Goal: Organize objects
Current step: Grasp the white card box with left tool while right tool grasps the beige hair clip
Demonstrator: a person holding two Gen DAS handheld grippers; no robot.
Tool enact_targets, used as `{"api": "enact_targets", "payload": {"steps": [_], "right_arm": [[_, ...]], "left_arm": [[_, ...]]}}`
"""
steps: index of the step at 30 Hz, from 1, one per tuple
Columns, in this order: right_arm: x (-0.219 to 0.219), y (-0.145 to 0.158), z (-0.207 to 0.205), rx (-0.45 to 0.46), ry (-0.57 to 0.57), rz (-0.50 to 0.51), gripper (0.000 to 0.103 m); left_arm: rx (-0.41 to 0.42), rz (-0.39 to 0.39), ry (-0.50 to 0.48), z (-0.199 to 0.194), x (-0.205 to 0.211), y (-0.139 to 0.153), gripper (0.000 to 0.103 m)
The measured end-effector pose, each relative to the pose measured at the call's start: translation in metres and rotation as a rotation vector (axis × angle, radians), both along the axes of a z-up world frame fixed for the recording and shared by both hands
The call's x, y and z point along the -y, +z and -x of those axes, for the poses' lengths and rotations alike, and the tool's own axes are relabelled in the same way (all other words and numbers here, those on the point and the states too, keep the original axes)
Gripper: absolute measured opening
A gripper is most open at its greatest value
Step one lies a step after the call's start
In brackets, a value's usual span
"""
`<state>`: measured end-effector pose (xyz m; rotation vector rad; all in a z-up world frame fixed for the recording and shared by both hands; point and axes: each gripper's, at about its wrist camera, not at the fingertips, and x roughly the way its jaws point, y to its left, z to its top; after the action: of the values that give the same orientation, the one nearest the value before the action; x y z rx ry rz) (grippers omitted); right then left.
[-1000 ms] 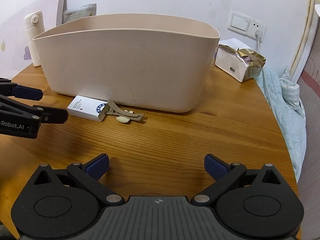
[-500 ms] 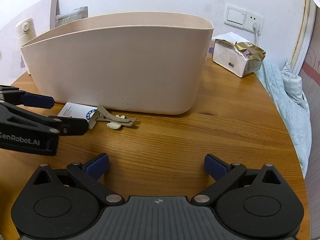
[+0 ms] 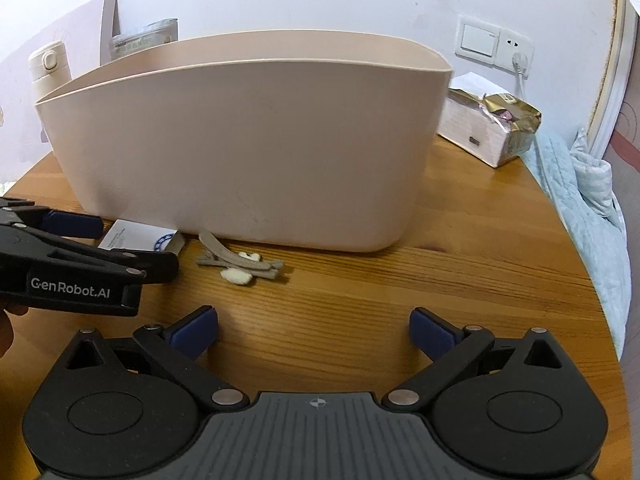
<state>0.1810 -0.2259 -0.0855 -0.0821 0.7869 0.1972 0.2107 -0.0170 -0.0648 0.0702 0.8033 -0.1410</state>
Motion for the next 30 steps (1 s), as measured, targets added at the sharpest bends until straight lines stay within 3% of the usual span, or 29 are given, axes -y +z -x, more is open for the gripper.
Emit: {"api": "enact_targets", "payload": {"steps": [4, 12, 22, 27, 30], "right_arm": [[-0.009, -0.001, -0.006, 0.006, 0.001, -0.001, 0.103], [-0.032, -0.003, -0.016, 0.017, -0.004, -0.011, 0.103], [-0.044, -0.007, -0.023, 0.049, -0.062, -0.023, 0.102], [-0.046, -0.003, -0.023, 0.067, -0.107, -0.018, 0.091], [-0.044, 0.001, -0.021, 0.081, -0.109, -0.023, 0.070]], "left_arm": [[0.002, 0.000, 0.029, 0.000, -0.011, 0.000, 0.089], [0.012, 0.003, 0.048, -0.005, -0.034, 0.002, 0.078], [0.026, 0.003, 0.089, -0.003, -0.048, 0.002, 0.077], [0.026, 0.001, 0.093, -0.003, -0.049, 0.002, 0.072], [0.025, 0.003, 0.092, -0.003, -0.052, 0.004, 0.061]]}}
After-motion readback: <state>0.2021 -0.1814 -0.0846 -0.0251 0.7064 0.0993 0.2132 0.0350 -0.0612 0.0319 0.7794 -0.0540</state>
